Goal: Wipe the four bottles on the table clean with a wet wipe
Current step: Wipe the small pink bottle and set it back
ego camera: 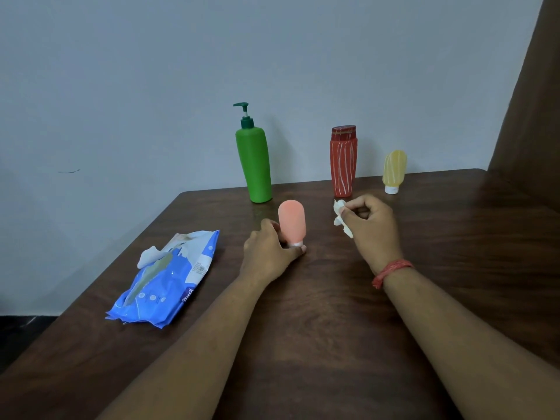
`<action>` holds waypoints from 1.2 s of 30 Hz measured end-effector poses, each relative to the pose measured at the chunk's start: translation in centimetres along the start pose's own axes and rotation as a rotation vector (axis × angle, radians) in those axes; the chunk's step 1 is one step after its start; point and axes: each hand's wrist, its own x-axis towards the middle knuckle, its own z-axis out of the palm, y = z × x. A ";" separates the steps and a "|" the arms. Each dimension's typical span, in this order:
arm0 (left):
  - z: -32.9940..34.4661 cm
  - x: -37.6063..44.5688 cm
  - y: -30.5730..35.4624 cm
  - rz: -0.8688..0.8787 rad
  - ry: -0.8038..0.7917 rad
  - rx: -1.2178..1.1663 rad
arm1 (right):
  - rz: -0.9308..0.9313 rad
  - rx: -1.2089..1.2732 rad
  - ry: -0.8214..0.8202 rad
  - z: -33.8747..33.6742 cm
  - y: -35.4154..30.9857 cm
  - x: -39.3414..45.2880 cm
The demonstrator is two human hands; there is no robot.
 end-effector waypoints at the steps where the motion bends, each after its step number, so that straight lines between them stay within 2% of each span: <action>1: 0.2 0.2 0.0 -0.010 0.009 -0.002 | -0.001 0.001 0.001 0.0 0.0 0.0; 18: 4.8 10.4 2.0 -0.073 0.112 -0.083 | 0.097 0.098 0.080 0.6 0.6 0.0; 25: 6.2 15.1 2.2 -0.067 0.120 -0.063 | 0.100 0.199 0.115 1.4 0.0 -0.1; 36: 7.1 18.4 2.3 -0.047 0.090 -0.067 | 0.128 0.212 0.136 1.1 0.4 0.8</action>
